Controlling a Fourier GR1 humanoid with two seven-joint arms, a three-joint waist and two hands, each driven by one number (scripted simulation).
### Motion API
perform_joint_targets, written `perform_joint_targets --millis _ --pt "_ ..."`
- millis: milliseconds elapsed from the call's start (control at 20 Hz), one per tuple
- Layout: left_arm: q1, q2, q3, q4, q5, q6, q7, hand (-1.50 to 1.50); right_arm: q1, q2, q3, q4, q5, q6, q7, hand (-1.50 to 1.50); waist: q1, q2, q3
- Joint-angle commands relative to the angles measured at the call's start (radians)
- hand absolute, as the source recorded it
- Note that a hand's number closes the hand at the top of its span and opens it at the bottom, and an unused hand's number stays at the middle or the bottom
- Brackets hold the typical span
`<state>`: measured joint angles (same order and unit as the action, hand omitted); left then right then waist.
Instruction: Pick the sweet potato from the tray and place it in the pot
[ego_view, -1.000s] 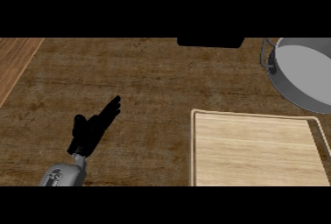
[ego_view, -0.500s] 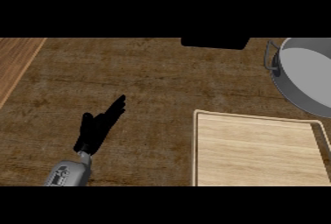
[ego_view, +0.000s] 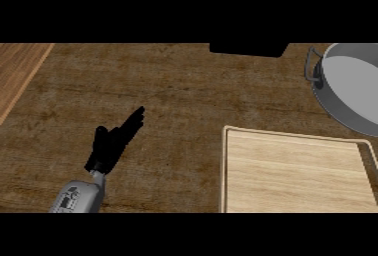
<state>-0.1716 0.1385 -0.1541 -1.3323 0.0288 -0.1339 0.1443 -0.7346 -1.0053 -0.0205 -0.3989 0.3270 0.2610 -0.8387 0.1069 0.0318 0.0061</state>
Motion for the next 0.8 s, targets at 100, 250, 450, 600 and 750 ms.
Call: perform_joint_targets --millis 100,250,450,600,750 --pt "-0.022 0.004 0.009 0.023 0.002 -0.011 -0.002 0.00 -0.104 0.057 0.118 0.033 0.181 -0.195 0.056 1.50 0.000 0.005 -0.002" --pt "0.007 -0.004 -0.004 -0.006 -0.003 -0.005 -0.012 0.00 -0.100 0.093 0.177 0.064 0.273 -0.325 0.083 1.50 0.008 0.005 -0.001" --pt "0.005 -0.014 -0.002 0.010 -0.006 0.003 -0.006 0.00 -0.167 0.136 0.259 0.149 0.369 -0.253 0.174 1.50 -0.002 0.003 -0.003" --pt "-0.024 0.011 0.012 -0.017 0.009 -0.019 0.026 0.00 -0.202 0.180 0.324 0.209 0.441 -0.178 0.314 1.50 0.015 0.004 -0.004" --pt "0.006 0.018 0.017 0.024 0.001 -0.026 -0.034 0.00 -0.220 0.241 0.345 0.267 0.469 -0.156 0.397 -1.50 -0.001 0.005 -0.003"
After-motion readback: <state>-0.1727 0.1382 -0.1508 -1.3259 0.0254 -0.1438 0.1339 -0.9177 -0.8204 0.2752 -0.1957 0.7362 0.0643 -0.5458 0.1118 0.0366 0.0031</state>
